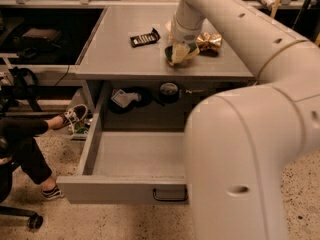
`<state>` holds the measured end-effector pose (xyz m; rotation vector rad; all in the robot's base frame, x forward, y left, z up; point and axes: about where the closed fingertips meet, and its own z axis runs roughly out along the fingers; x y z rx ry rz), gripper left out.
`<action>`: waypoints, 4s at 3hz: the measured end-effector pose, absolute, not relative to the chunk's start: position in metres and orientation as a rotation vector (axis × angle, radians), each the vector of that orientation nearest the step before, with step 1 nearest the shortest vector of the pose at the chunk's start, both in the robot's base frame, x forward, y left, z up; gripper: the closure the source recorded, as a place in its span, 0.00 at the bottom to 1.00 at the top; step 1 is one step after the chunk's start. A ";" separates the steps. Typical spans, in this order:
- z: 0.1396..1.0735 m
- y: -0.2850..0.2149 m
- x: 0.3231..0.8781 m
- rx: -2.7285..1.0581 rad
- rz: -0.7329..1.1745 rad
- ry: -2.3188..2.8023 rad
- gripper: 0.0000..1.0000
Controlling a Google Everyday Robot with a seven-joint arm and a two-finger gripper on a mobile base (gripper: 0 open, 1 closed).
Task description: Pick sponge from top drawer and place on counter
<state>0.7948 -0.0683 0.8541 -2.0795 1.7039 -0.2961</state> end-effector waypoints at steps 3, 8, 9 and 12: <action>0.865 -0.048 0.800 -2.084 -0.133 1.694 0.58; 0.872 -0.046 0.793 -2.115 -0.140 1.706 0.00; 0.942 -0.073 0.763 -2.073 -0.221 1.792 0.00; 1.149 -0.193 0.648 -1.599 -0.521 1.988 0.00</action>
Offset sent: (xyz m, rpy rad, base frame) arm 0.0007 0.0078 -0.0094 0.0325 0.0947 0.0159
